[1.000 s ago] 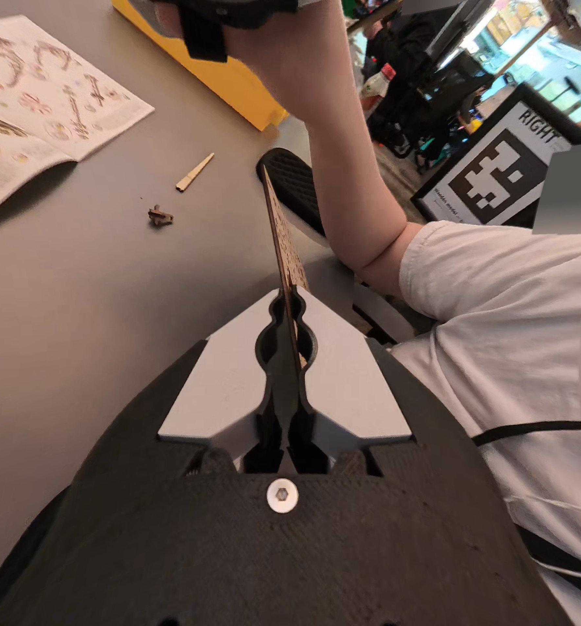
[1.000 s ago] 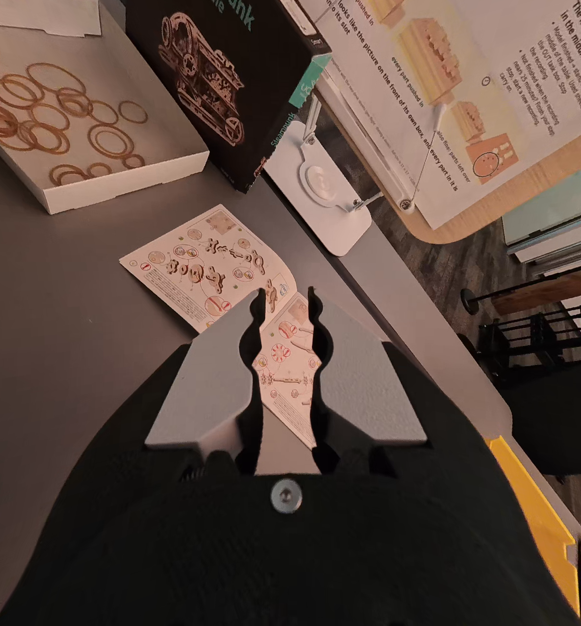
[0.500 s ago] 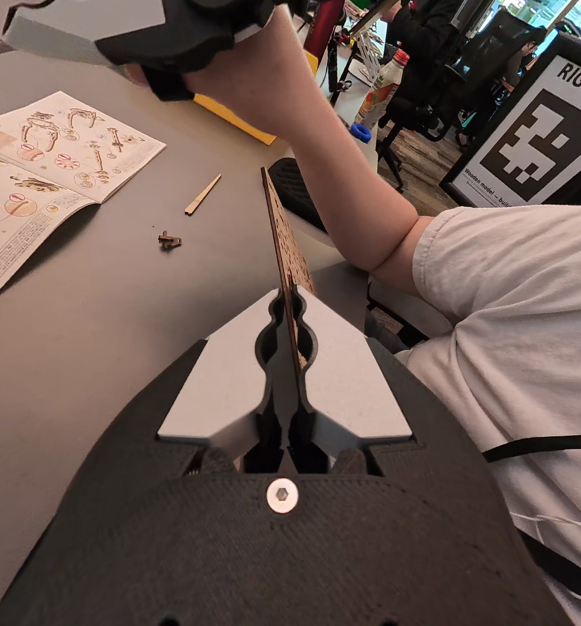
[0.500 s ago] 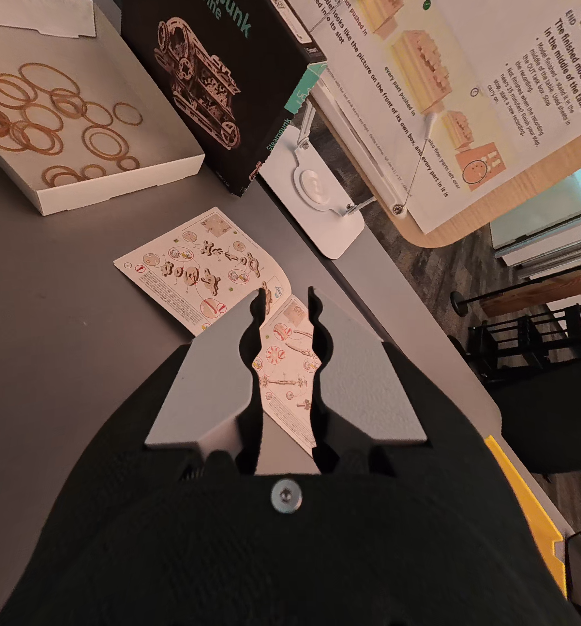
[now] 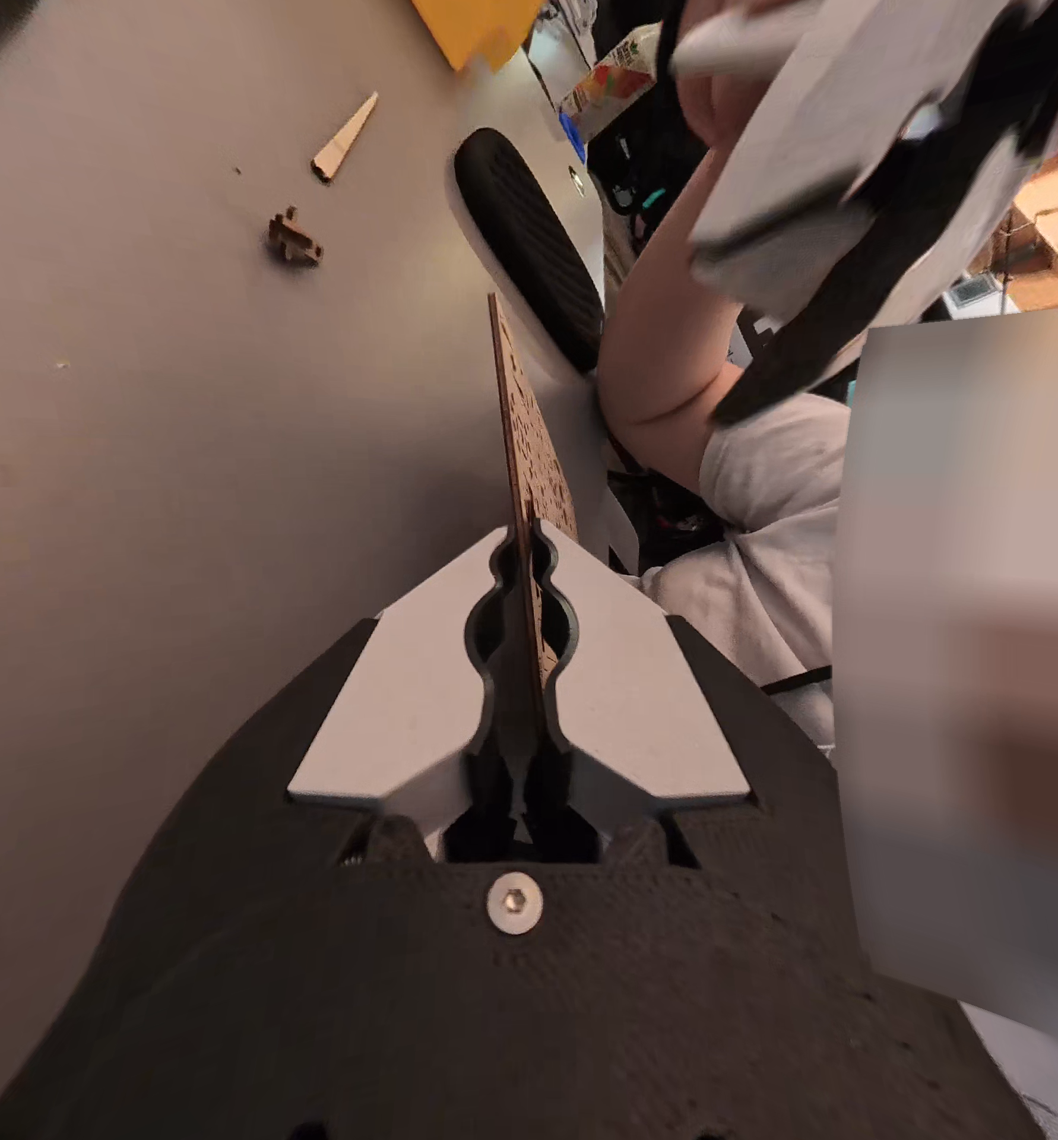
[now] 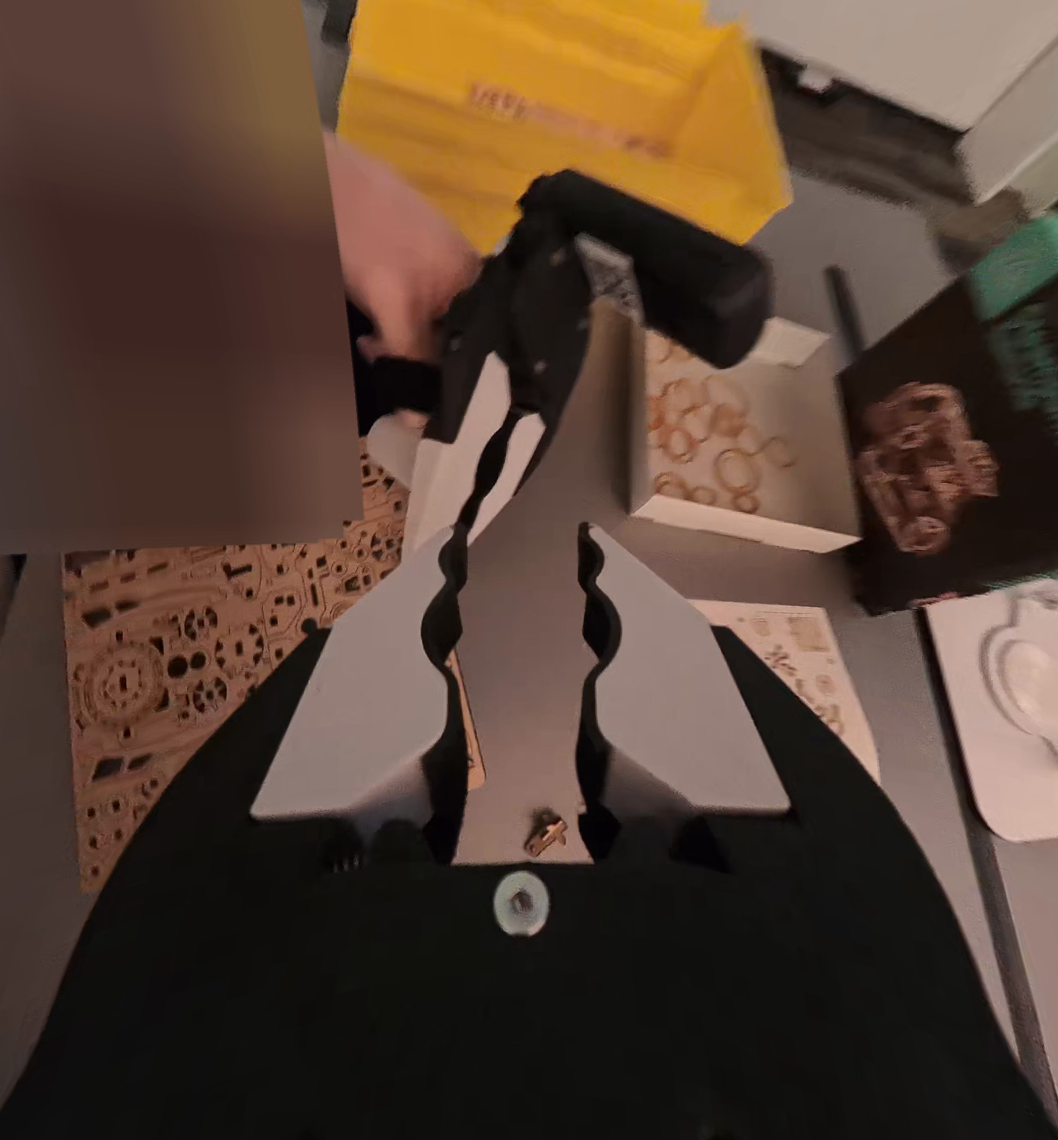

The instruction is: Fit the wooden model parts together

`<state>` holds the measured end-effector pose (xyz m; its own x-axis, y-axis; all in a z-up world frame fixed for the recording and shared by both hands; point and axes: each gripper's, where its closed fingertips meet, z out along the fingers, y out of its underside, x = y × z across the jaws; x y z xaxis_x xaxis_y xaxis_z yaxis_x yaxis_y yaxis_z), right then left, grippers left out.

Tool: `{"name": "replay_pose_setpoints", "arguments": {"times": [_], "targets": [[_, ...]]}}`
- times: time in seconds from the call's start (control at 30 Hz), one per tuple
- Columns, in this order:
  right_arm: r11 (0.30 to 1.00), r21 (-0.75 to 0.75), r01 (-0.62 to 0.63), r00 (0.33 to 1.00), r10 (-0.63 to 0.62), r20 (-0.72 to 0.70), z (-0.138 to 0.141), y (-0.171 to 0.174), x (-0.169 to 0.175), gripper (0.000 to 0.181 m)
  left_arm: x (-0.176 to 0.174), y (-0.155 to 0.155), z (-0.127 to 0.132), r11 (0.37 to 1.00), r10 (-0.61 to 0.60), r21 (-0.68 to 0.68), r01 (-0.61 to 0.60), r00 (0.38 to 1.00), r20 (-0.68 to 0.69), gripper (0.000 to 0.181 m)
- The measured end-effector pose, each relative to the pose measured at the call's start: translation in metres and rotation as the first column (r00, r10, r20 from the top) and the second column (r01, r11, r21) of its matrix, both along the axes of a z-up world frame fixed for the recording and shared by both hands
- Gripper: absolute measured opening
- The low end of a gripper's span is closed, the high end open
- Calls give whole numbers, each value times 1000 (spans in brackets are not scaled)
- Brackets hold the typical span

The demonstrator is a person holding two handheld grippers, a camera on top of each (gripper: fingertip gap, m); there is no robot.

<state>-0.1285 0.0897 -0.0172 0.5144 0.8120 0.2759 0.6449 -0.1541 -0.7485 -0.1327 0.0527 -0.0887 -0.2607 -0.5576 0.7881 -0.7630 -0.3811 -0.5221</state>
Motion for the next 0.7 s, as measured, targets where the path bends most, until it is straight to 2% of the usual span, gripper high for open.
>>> {"name": "replay_pose_setpoints", "arguments": {"times": [0.1,0.17,0.23,0.37,0.53,0.7], "targets": [[984,-150,-98,995,100,8,-39,-9,-10,35,3,1,-6,999,-13,-44,12,1000,-7,1],[957,-262,-125,992,117,-46,-57,-13,-11,40,4,2,-9,998,-22,-65,21,1000,-4,1],[938,-329,-104,995,95,-42,-72,-12,-5,43,4,2,-10,996,-32,-80,32,999,7,1],[896,-424,-129,992,117,-55,-87,-19,-3,42,4,2,-12,995,-38,-88,39,999,12,1],[890,-440,-124,989,148,21,-96,-22,-5,26,4,2,-18,995,-37,-97,36,999,-5,2],[850,-510,-132,989,147,-11,-103,-28,-8,22,2,-2,-22,996,-61,-69,60,998,-15,2]]}}
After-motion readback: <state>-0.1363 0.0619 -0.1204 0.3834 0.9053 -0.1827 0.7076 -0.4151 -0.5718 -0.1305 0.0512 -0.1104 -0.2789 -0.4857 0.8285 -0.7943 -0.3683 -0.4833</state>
